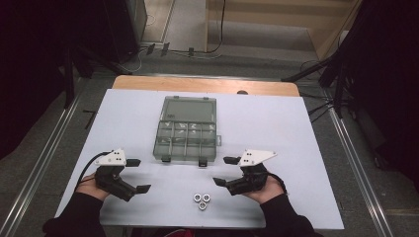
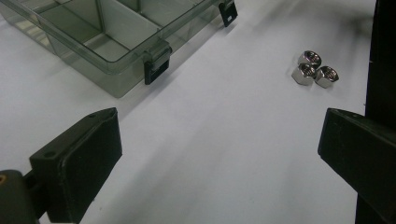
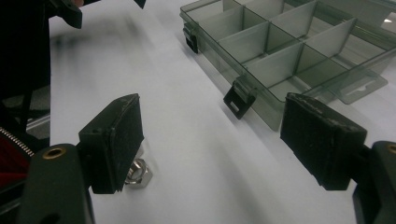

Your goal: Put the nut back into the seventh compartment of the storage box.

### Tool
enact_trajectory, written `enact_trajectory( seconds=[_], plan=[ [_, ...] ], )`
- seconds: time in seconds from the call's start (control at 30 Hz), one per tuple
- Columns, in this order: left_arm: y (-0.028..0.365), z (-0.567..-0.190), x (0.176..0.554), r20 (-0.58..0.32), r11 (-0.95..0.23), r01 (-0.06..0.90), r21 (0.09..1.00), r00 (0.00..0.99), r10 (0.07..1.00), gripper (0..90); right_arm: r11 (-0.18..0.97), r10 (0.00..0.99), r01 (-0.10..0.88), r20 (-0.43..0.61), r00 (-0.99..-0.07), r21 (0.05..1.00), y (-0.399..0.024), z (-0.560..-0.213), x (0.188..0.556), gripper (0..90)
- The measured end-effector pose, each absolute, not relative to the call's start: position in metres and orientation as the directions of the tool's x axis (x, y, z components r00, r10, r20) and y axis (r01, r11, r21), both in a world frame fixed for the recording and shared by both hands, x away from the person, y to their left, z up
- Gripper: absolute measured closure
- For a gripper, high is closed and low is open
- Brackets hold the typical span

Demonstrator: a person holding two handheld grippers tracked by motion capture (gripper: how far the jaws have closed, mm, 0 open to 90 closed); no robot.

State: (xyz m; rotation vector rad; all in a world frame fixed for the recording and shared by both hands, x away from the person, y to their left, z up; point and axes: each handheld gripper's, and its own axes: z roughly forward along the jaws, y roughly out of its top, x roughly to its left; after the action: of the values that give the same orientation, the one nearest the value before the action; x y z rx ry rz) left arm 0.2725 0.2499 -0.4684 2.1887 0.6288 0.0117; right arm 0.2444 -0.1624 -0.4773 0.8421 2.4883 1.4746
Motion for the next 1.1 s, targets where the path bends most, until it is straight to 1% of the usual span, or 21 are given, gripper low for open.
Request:
enact_trajectory(
  seconds=[0.4, 0.53, 0.67, 0.7, 0.87, 1.1],
  plan=[
    [0.25, -0.468, 0.272, -0.201, -0.523, 0.434, 0.733, 0.874, 0.443, 0.0, 0.37, 0.486, 0.372, 0.164, -0.858, 0.852, -0.138, -0.475, 0.248, 22.9],
    [0.25, -0.469, 0.272, -0.204, -0.515, 0.434, 0.739, 0.873, 0.443, 0.0, 0.386, 0.479, 0.373, 0.163, -0.863, 0.844, -0.134, -0.475, 0.249, 23.1],
    [0.25, -0.469, 0.272, -0.204, -0.517, 0.435, 0.737, 0.873, 0.444, 0.0, 0.444, 0.469, 0.384, 0.155, -0.87, 0.81, -0.13, -0.471, 0.247, 23.1],
    [0.25, -0.469, 0.272, -0.204, -0.517, 0.435, 0.737, 0.873, 0.444, 0.0, 0.444, 0.469, 0.384, 0.155, -0.87, 0.81, -0.13, -0.471, 0.247, 23.1],
    [0.25, -0.469, 0.272, -0.204, -0.518, 0.436, 0.736, 0.872, 0.444, 0.0, 0.555, 0.458, 0.391, 0.122, -0.881, 0.734, -0.125, -0.467, 0.243, 23.1],
    [0.25, -0.469, 0.272, -0.206, -0.516, 0.436, 0.737, 0.872, 0.443, 0.0, 0.629, 0.446, 0.387, 0.094, -0.89, 0.674, -0.122, -0.465, 0.241, 24.9]
  ],
)
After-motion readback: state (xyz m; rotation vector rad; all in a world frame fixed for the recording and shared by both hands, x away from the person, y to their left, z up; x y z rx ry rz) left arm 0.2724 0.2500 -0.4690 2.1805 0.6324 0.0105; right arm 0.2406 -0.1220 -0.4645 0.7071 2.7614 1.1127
